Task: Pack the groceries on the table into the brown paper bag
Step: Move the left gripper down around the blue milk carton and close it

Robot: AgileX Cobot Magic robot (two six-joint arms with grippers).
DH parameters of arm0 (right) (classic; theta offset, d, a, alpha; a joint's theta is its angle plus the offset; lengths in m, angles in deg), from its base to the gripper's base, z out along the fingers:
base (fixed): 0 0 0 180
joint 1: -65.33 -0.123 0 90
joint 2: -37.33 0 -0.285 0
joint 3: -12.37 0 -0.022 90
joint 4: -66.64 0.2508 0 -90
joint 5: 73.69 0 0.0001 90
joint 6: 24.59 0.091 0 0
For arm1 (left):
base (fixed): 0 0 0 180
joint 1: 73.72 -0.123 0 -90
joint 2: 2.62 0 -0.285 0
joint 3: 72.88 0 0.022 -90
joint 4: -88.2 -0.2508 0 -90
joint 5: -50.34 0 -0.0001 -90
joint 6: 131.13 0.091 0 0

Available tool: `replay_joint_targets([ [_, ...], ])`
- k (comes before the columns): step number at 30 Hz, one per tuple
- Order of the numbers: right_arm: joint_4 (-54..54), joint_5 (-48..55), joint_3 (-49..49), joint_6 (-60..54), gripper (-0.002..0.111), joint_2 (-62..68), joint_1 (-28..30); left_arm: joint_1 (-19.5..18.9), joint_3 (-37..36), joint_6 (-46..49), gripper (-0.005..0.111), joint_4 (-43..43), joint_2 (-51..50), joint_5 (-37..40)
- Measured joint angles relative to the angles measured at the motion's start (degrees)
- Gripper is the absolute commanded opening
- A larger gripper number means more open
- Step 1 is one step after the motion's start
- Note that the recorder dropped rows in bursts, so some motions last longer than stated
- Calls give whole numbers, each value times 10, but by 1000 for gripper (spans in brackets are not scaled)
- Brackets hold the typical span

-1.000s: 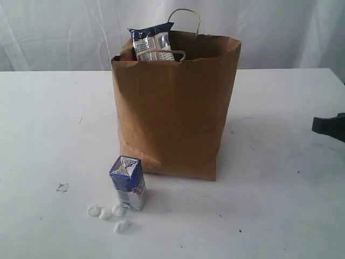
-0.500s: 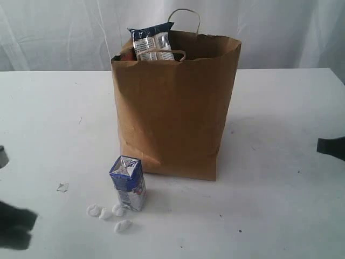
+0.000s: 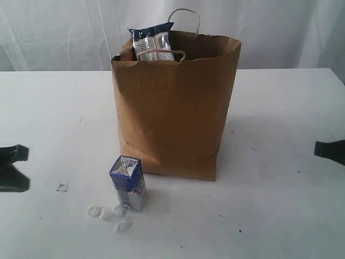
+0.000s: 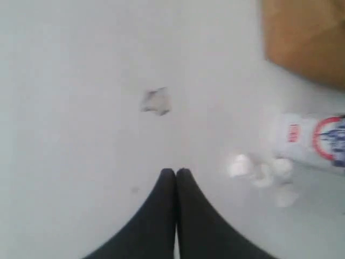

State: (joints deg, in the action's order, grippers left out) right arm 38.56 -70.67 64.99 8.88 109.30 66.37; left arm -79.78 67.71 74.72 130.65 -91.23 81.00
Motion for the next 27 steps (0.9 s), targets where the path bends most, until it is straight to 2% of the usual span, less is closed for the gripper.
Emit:
replay_joint_targets([
  [4,0,-1,0,0,0,0,0,-93,6,-38,0,-138,4,64],
  [7,0,-2,0,9,0,-1,0,-103,-13,-40,0,-180,36,79],
  [11,1,-2,0,11,0,-4,0,-61,-40,-24,0,-182,114,81],
  [13,1,-5,0,11,0,-7,0,-31,-53,18,0,-155,161,81],
  [15,1,-9,0,13,0,-8,0,-5,-64,108,0,-88,202,82],
  [19,1,-13,0,14,0,-8,0,34,-79,332,1,103,262,103],
  [21,1,-14,0,15,0,-8,0,42,-81,430,10,173,273,118],
  [23,1,-15,0,15,0,-8,0,44,-81,518,27,228,277,131],
  [27,1,-15,0,15,0,-8,0,51,-81,588,79,275,272,159],
])
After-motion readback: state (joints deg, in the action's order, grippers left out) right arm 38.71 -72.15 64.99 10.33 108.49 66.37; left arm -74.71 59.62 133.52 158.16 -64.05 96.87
